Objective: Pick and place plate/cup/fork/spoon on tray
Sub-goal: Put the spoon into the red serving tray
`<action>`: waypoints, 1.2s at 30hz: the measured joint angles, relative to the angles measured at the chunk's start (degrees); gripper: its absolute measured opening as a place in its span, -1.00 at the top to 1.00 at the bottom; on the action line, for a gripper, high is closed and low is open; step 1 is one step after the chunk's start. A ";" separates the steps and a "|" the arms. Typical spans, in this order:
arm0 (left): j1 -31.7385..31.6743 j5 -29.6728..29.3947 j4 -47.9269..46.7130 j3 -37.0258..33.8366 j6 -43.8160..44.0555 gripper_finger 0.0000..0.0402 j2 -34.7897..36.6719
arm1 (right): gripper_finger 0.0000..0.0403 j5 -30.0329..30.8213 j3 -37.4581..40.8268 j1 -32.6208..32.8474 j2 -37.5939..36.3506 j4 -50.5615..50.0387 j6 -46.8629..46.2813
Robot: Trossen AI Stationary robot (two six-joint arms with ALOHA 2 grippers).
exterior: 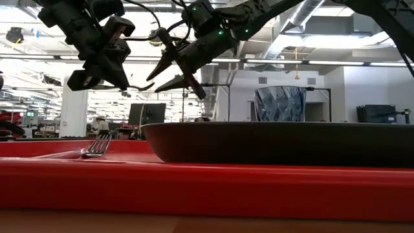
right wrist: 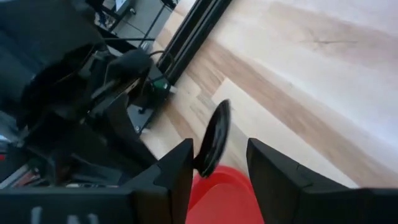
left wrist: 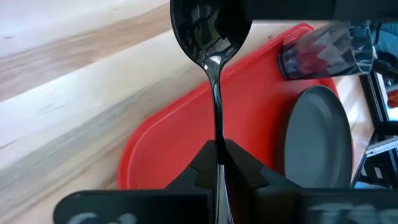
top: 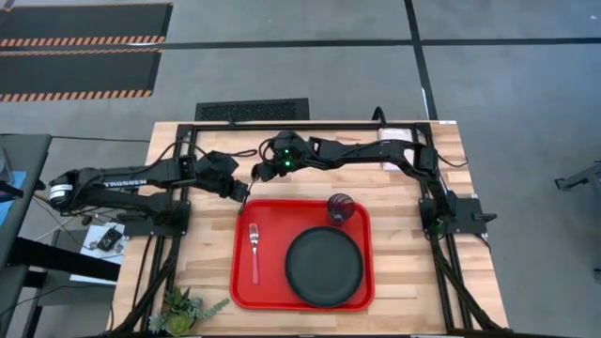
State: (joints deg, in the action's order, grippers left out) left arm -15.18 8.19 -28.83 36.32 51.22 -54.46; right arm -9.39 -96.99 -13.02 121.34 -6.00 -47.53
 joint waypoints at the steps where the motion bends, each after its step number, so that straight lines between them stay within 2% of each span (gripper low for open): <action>1: 0.24 -0.01 0.01 0.00 0.14 1.00 0.00 | 0.16 0.04 0.00 -0.02 0.00 -0.10 0.00; 5: 1.35 -0.05 0.08 0.00 1.03 1.00 0.00 | 0.24 0.13 0.00 -0.27 0.00 -0.02 0.31; 16: 3.57 -2.55 4.37 0.00 3.39 1.00 0.00 | 0.64 -1.03 0.00 -0.06 -0.02 0.05 3.90; 21: 3.57 -2.96 3.97 0.00 3.40 1.00 -0.02 | 0.91 -1.38 -0.05 -0.10 -0.12 0.53 4.26; 26: 3.57 -2.57 3.62 -0.02 3.39 0.99 -0.02 | 0.92 -2.46 -0.13 -0.10 -0.22 0.21 4.94; 31: 3.54 -2.08 0.86 -0.02 2.84 0.81 1.07 | 0.97 -5.30 0.07 -0.82 -0.16 -3.53 10.69; 36: 3.54 4.21 -0.21 -0.02 1.90 0.53 4.16 | 0.98 -7.35 0.03 -1.81 -0.06 -7.14 14.23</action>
State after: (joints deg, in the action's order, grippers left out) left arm -11.64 12.40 -29.04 36.29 53.12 -50.30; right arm -16.74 -96.96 -14.83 121.28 -13.14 -33.30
